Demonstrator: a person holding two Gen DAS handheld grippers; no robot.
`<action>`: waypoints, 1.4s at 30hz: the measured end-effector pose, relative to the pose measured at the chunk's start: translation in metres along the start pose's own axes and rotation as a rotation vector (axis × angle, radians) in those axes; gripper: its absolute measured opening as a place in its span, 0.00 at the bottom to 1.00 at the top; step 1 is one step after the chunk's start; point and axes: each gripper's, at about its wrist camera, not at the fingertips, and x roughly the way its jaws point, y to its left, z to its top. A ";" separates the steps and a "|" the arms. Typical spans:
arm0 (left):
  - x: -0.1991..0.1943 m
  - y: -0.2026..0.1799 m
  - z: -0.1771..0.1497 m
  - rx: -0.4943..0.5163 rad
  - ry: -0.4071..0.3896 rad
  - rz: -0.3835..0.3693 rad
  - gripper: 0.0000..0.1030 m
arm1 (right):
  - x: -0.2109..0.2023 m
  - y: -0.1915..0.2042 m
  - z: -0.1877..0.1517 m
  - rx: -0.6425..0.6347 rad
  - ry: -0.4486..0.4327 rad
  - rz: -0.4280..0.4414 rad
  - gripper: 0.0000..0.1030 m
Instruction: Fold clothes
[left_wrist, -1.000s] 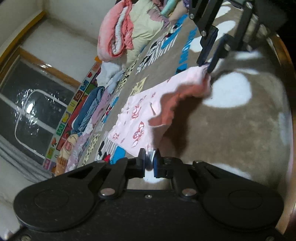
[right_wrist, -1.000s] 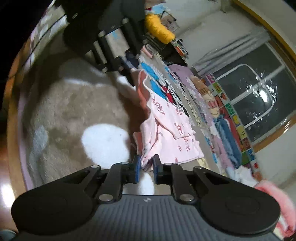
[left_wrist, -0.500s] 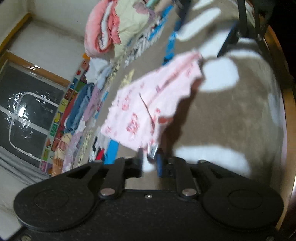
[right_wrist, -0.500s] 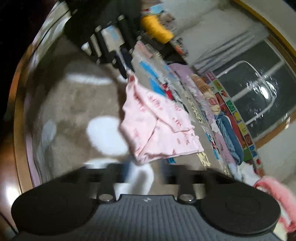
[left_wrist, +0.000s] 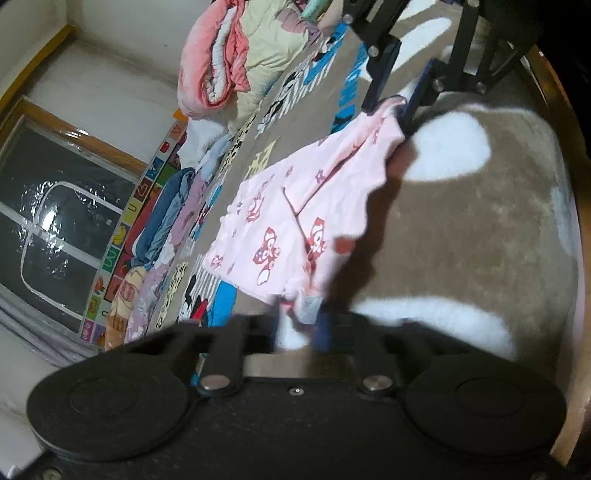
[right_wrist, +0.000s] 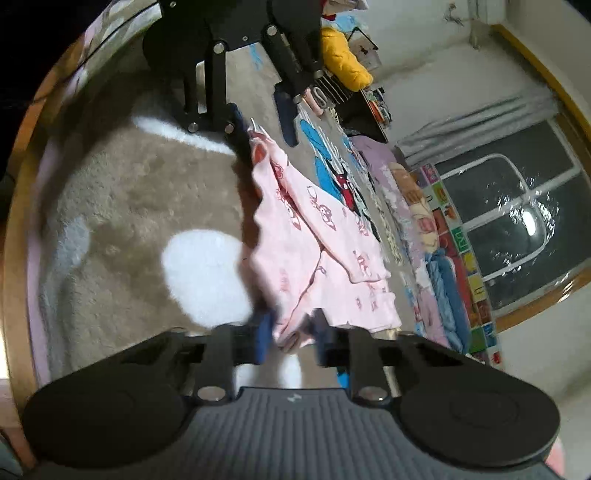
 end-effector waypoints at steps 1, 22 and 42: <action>-0.001 0.004 0.001 -0.022 -0.007 -0.003 0.06 | -0.002 -0.004 0.001 0.026 -0.006 0.003 0.21; 0.063 0.125 0.006 -0.726 -0.103 -0.089 0.06 | 0.025 -0.156 -0.023 0.602 -0.115 0.024 0.19; 0.186 0.204 -0.021 -1.099 -0.079 -0.304 0.04 | 0.148 -0.219 -0.092 1.018 -0.159 0.094 0.18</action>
